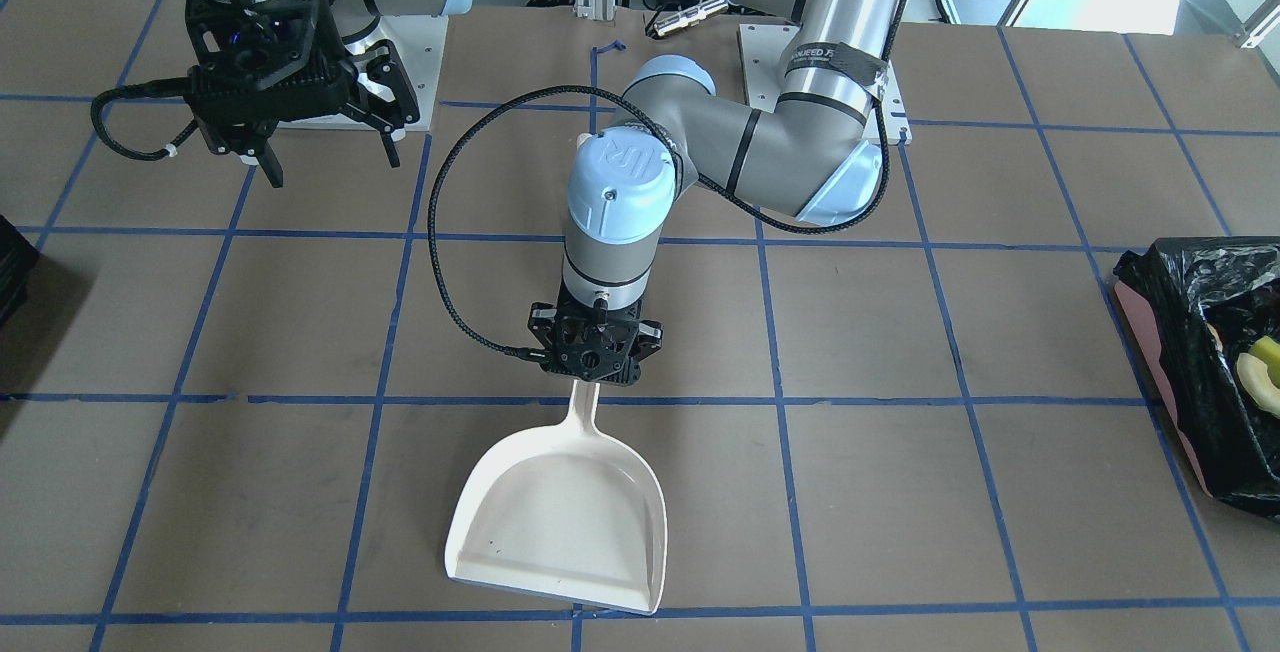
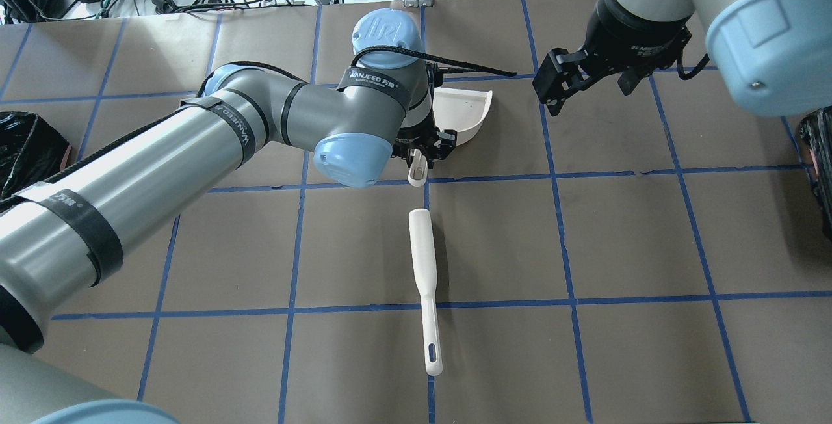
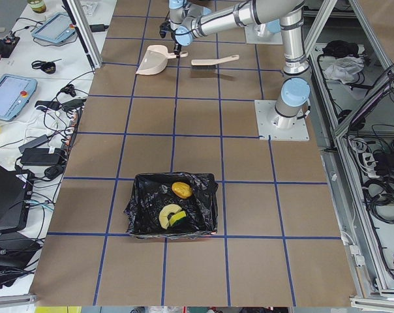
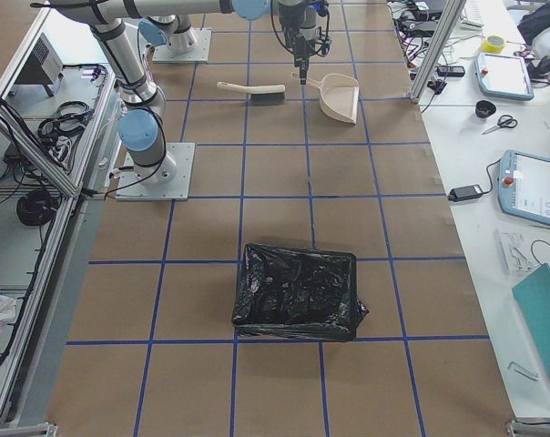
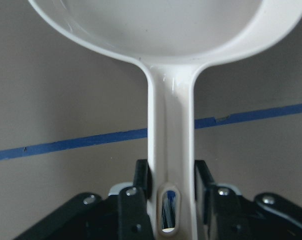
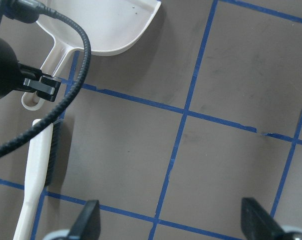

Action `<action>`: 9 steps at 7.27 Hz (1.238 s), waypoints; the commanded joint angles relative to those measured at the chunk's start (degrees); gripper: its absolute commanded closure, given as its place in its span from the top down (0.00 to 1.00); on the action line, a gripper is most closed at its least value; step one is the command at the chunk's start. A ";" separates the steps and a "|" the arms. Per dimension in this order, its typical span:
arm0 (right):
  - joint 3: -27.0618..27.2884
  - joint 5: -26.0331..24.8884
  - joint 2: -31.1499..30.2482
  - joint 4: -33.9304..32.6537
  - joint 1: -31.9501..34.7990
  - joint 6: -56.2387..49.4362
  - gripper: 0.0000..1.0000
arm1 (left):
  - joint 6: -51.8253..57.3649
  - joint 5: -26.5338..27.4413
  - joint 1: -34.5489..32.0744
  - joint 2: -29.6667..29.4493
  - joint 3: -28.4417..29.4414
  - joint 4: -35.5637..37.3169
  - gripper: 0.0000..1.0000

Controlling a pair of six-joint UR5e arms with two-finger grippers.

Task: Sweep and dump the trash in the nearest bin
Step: 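Lower the dustpan onto the table with the left gripper and open it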

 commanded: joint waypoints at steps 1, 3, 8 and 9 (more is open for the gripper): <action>0.15 0.01 0.00 0.01 0.00 0.02 1.00 | -2.19 -0.09 -0.24 0.00 -0.06 0.05 0.00; 0.15 0.01 0.00 0.01 -0.09 -0.06 1.00 | -6.58 -0.09 -1.55 0.08 -0.06 0.05 0.98; 0.07 0.01 0.00 0.01 -0.09 -0.06 1.00 | -4.32 -5.27 4.55 4.64 1.51 -0.83 1.00; 0.07 0.01 0.00 0.01 -0.09 -0.06 1.00 | 1.26 -5.36 9.12 6.57 2.13 -1.35 1.00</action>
